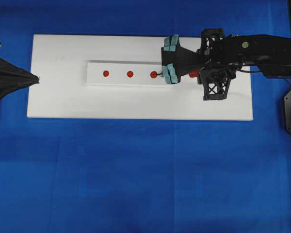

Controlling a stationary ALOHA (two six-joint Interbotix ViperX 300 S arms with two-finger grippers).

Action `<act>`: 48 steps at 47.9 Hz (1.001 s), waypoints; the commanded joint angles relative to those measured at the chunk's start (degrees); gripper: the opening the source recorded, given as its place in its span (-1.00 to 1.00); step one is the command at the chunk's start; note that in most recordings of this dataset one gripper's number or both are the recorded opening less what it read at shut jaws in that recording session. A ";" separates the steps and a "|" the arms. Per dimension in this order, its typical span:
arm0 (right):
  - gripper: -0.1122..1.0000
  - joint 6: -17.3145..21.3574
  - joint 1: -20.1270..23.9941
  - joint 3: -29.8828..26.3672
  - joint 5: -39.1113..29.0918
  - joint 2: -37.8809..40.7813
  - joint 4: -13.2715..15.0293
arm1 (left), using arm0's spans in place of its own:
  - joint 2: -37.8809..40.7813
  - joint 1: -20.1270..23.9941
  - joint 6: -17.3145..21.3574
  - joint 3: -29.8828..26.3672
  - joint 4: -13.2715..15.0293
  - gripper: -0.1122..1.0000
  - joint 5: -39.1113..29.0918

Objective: Touch the tip of the soldering iron to the mark.

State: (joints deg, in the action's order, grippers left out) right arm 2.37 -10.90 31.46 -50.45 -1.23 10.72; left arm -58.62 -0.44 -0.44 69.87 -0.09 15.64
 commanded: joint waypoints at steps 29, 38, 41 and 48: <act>-0.68 0.00 0.00 -0.79 0.53 -0.62 -0.26 | 0.26 0.00 0.00 -0.70 -0.09 -0.80 0.62; -0.68 0.09 0.00 -1.58 0.00 -1.49 -0.26 | 0.26 0.00 0.00 -0.70 -0.09 -0.80 0.62; -0.68 0.09 0.09 -2.11 -0.70 -2.37 -0.18 | 0.26 0.00 0.00 -0.70 -0.09 -0.80 0.62; -0.68 0.09 0.00 -3.87 -4.04 -4.57 0.00 | 0.26 0.00 0.00 -0.79 -0.09 -0.80 0.62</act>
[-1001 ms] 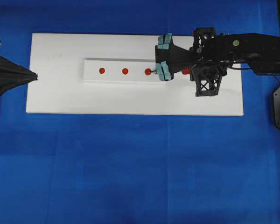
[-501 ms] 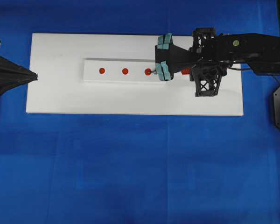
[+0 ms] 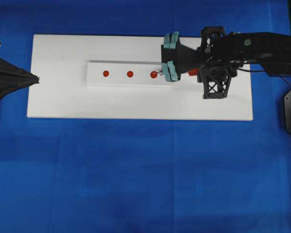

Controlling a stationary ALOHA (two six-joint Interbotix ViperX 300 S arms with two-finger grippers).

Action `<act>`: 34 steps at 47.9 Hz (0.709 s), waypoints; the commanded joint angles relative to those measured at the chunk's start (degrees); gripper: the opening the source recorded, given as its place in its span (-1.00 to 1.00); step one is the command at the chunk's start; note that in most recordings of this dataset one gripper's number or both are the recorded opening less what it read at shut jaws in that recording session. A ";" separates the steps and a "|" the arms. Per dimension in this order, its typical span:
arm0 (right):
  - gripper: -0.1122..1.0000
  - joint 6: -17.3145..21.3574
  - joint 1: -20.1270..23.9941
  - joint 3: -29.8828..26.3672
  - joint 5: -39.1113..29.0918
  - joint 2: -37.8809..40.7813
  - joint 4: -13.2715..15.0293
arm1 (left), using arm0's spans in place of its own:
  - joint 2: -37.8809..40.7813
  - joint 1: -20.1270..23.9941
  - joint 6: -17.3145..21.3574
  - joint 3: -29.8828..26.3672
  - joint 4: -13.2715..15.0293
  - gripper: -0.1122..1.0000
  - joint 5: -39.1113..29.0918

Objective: Touch the tip of the soldering iron to the mark.

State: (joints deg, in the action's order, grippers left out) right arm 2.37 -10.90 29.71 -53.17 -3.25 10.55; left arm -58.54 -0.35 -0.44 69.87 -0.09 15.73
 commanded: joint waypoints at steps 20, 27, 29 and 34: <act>-0.68 0.09 0.09 -7.21 -7.47 -8.26 0.53 | 0.18 -0.18 0.00 -0.70 -0.09 -0.80 0.62; -0.68 0.18 0.00 -7.29 -7.73 -8.44 0.70 | 0.18 -0.09 0.00 -0.70 -0.09 -0.80 0.62; -0.68 0.26 0.00 -7.29 -7.65 -8.44 0.62 | 0.18 -0.09 0.00 -0.70 -0.09 -0.80 0.62; -0.68 0.53 0.09 -7.21 -7.73 -8.53 0.44 | 0.18 -0.09 0.00 -0.79 -0.09 -0.80 0.62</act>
State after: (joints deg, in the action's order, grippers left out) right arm 2.72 -10.90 23.82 -60.91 -10.37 11.07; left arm -58.54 -0.44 -0.44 69.87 -0.09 15.73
